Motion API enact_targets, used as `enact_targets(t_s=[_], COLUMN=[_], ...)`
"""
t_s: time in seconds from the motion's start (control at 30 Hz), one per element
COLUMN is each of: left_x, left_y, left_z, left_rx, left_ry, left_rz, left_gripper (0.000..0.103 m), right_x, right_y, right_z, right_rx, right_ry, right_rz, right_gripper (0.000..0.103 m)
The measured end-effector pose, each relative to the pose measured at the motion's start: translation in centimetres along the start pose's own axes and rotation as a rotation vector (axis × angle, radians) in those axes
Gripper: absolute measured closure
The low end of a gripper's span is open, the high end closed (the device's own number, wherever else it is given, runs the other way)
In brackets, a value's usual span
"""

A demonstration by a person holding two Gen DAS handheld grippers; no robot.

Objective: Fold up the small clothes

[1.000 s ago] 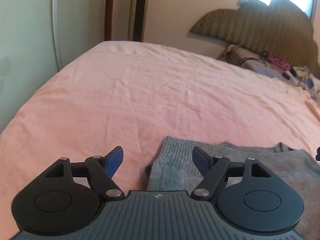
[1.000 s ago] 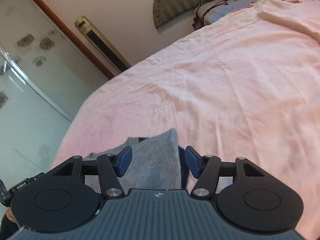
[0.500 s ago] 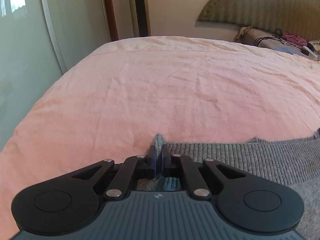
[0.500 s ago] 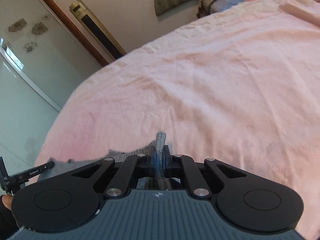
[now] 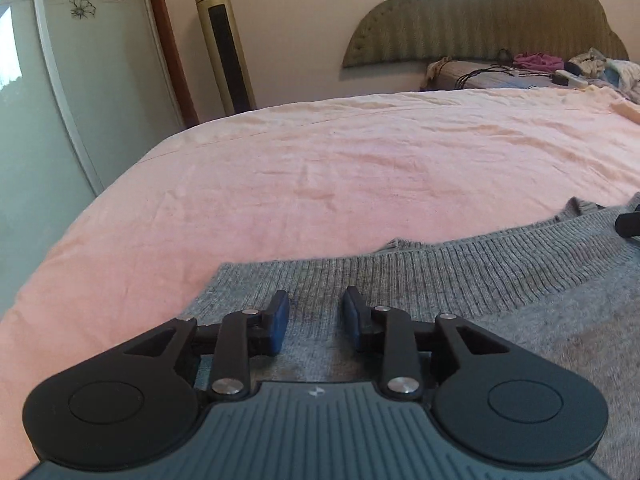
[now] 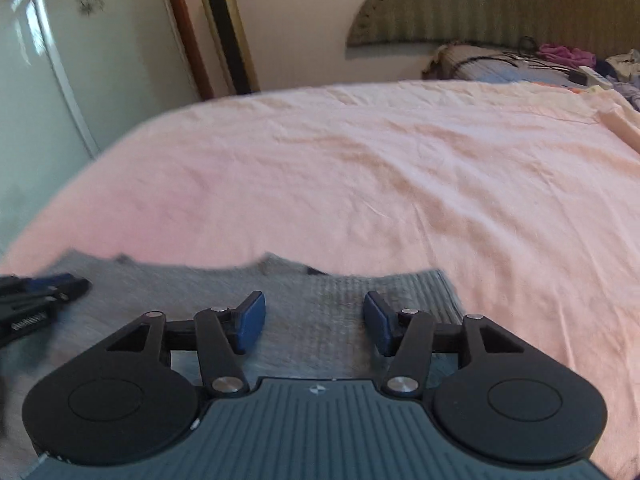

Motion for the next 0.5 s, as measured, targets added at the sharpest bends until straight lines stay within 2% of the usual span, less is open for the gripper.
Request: enact_targets(t_s=[0.07,0.13,0.2,0.27,0.3,0.33,0.37,0.4,0.43,0.47,0.5], left_x=[-1.0,-1.1,-0.6,-0.6,-0.5,-0.3,0.0,0.2,0.4,0.6,0.5], left_y=[-0.2,0.0,0.1,-0.2,-0.5,-0.9,-1.5,-2.2,-2.9,-3.7,-4.5], left_z=[-0.2,-0.4,0.1,2.0,3.4,4.7,5.9,6.8,7.2,7.2,7.0], left_rx=[0.001,0.000,0.007,0.001,-0.001,-0.001,-0.002,-0.005,-0.013,-0.028,-0.030], left_ry=[-0.030,-0.015,0.037,0.081,0.059,0.016,-0.017,-0.026,-0.022,-0.018,-0.015], left_rz=[0.057,0.066,0.024,0.036,0.065,0.096,0.123,0.139,0.137,0.126,0.126], left_gripper=[0.074,0.072,0.069,0.063,0.060,0.047,0.037,0.022,0.020,0.020,0.018], right_x=[2.1,3.9,3.8,2.8,2.5,2.0,1.1,0.0,-1.0,-1.9,-2.1], right_y=[-0.1,0.2,0.3,0.4,0.4,0.5,0.4,0.1,-0.5,-1.6,-2.8], right_z=[0.7,0.9,0.6,0.7,1.5,2.8,4.4,5.7,6.6,6.8,6.6], right_rx=[0.011,0.035,0.029,0.000,-0.012,-0.006,0.018,0.041,0.046,0.024,-0.009], right_ry=[0.001,0.063,0.059,-0.007,-0.048,-0.073,-0.040,0.016,0.056,0.061,0.026], right_rz=[-0.046,-0.154,-0.132,-0.051,-0.044,-0.066,-0.088,-0.101,-0.095,-0.063,-0.023], right_gripper=[0.048,0.049,0.048,0.048,0.043,0.040,0.032,0.017,0.010,0.003,0.007])
Point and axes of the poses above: each gripper's, at about its wrist camera, not at the fingertips, and z roughly against the way its jaws point, x to its right, y to its top, the point moved 10 cm from there along -z, roughly the way its jaws point, and after that the axes turned 2 degrees about x, right-handed, at the moved point
